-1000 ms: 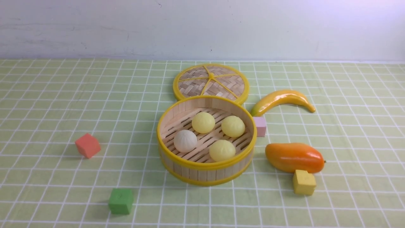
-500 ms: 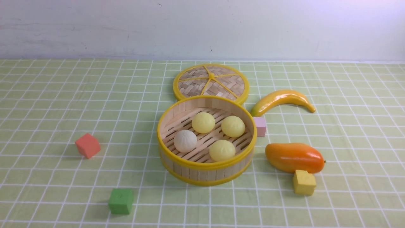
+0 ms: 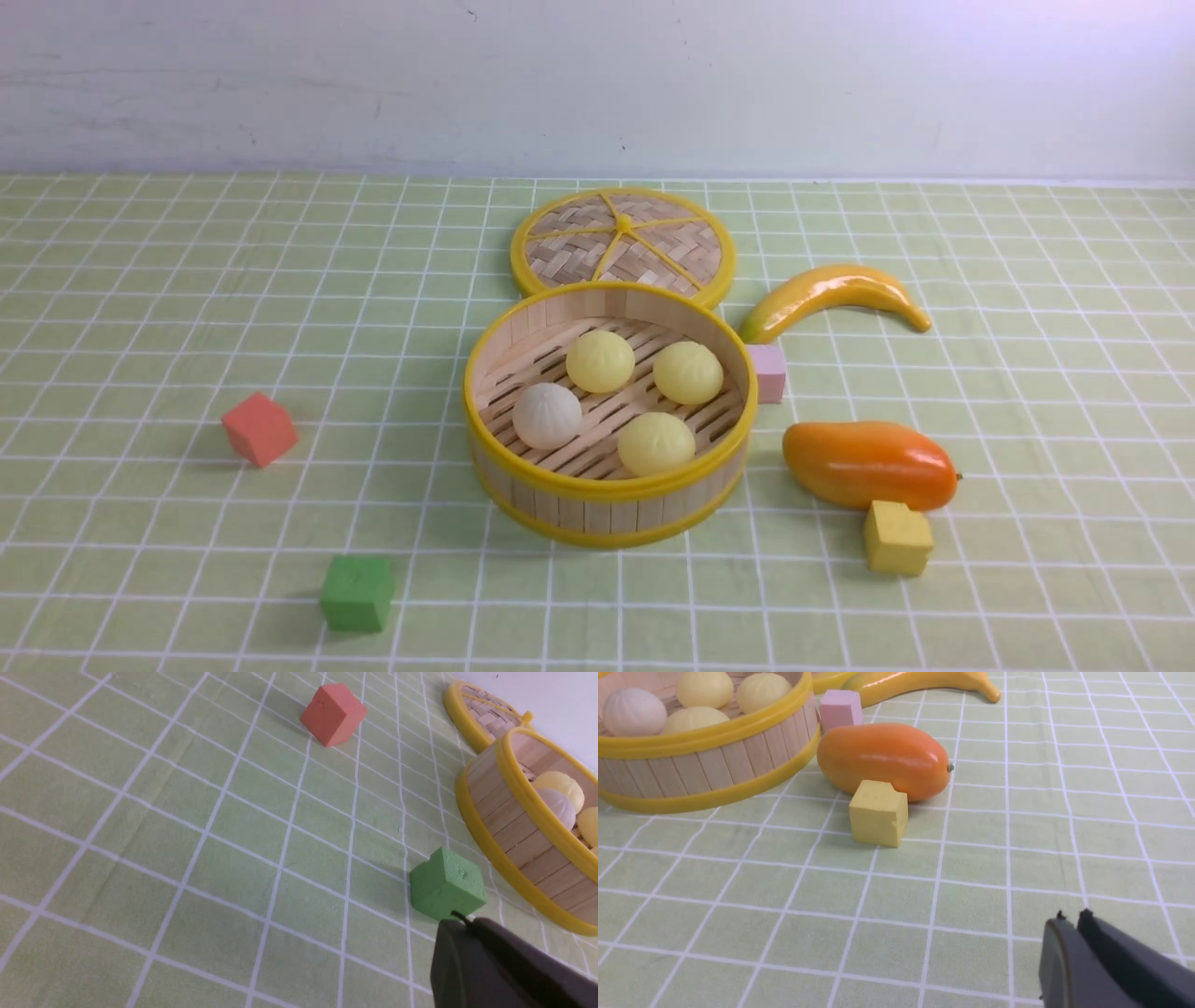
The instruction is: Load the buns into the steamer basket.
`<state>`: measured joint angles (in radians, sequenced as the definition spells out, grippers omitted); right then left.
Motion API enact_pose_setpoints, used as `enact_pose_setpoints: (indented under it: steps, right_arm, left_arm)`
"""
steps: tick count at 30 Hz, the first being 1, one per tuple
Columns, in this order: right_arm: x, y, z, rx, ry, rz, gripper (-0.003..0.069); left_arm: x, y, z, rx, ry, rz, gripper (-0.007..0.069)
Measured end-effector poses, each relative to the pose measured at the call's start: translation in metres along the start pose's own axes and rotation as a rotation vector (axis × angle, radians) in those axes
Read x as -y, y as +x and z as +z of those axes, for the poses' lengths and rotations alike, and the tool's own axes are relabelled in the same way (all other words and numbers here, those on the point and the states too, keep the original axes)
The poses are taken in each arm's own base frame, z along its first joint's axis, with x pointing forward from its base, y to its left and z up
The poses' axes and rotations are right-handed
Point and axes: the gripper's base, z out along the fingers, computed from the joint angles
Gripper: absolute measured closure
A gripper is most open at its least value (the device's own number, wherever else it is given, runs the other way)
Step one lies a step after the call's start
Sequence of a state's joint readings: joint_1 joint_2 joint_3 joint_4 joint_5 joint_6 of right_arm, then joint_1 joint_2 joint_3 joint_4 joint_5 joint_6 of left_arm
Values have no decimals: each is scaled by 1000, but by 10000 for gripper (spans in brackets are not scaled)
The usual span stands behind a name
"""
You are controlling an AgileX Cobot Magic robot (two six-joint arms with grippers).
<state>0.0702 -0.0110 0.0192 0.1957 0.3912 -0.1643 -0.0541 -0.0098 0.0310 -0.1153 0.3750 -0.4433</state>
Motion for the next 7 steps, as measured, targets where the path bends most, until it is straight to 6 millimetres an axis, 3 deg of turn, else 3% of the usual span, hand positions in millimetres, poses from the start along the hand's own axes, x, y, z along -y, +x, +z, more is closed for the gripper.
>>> enact_pose_setpoints:
  steps: [7]
  right_arm:
    - [0,0,0,0,0,1,615]
  left_arm:
    - [0,0,0,0,0,0,627]
